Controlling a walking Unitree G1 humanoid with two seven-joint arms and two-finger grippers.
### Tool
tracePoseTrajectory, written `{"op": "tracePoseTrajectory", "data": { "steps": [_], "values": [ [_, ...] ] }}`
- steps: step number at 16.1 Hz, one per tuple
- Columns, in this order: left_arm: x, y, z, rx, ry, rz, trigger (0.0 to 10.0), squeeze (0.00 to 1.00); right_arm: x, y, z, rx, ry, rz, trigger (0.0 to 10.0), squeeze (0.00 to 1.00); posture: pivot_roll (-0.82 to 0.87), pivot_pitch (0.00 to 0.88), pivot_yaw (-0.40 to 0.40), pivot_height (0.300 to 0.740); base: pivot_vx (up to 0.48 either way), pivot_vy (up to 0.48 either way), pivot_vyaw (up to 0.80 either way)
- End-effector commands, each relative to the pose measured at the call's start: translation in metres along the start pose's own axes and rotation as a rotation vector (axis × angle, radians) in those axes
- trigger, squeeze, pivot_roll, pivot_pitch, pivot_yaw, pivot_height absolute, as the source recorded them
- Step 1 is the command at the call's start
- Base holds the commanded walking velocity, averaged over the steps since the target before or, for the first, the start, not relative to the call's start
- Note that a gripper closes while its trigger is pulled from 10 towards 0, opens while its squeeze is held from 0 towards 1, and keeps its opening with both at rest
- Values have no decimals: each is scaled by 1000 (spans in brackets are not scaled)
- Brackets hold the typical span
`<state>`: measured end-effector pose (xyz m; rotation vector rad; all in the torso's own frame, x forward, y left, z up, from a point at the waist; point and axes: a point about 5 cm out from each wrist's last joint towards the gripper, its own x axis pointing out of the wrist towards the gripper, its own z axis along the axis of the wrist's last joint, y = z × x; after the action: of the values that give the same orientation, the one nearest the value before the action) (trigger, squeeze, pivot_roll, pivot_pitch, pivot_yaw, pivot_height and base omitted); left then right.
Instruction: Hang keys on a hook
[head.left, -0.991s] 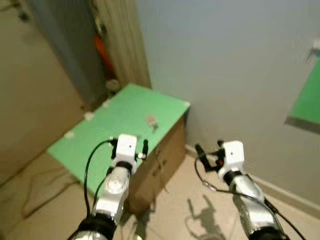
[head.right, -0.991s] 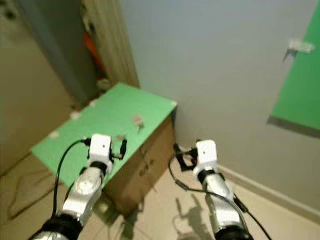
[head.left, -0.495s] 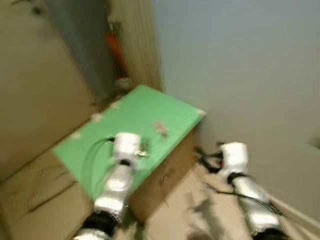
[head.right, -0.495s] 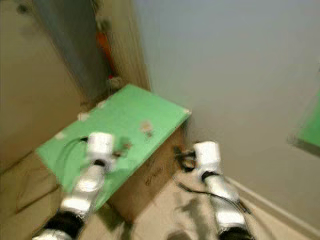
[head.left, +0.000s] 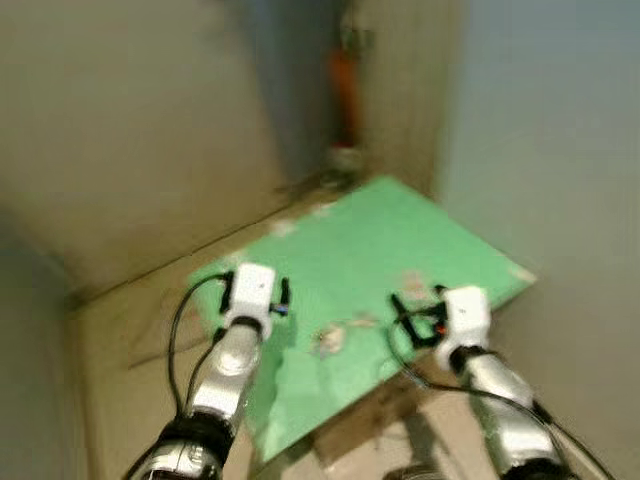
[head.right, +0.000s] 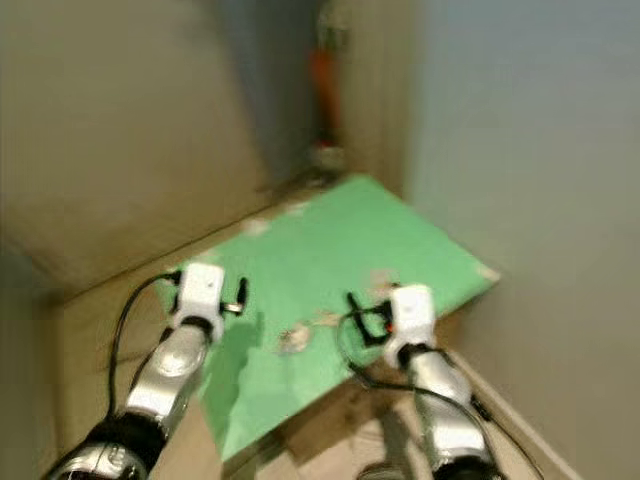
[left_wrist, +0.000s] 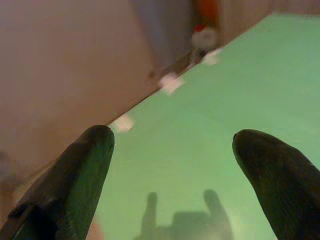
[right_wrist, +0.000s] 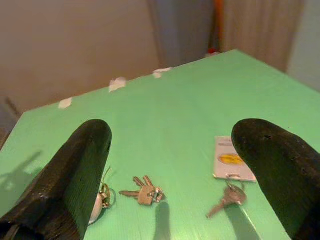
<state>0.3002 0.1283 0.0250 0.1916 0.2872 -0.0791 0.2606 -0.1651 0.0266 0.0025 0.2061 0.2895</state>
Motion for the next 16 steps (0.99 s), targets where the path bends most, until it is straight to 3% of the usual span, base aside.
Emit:
{"op": "tracePoseTrajectory", "data": {
  "steps": [1, 5, 7, 8, 11, 14, 16],
  "values": [
    [1, 6, -10, 30, 73, 0, 10000, 0, -1, 5, 2, 12, -9, 16, 10000, 0, -305, 48, 129, 740, 0, 0, 0],
    [7, -4, -9, 15, 115, -16, 10000, 0, -16, 0, -1, -7, 11, 13, 10000, 0, -337, 108, 123, 740, 0, 0, 0],
    [6, -1, -10, 20, 105, -7, 10000, 0, -17, 2, -5, 7, 34, 22, 10000, 0, -329, 114, 126, 740, 0, 0, 0],
    [3, 8, -10, 33, 64, 33, 10000, 0, -11, 10, -12, 27, 74, 37, 10000, 0, -281, 119, 136, 740, 0, 0, 0],
    [-16, 23, -8, 28, -43, 81, 10000, 0, 8, 20, -18, 84, 121, 16, 10000, 0, -177, 128, 128, 740, 0, 0, 0],
    [-41, 36, -13, 15, -60, 132, 10000, 0, 23, 26, -22, 105, 160, 27, 10000, 0, -36, 141, 99, 740, 0, 0, 0],
    [-72, 29, -2, 8, -107, 94, 10000, 0, 33, 34, -27, 113, 216, 43, 10000, 0, 94, 166, 68, 740, 0, 0, 0]
  ]
}}
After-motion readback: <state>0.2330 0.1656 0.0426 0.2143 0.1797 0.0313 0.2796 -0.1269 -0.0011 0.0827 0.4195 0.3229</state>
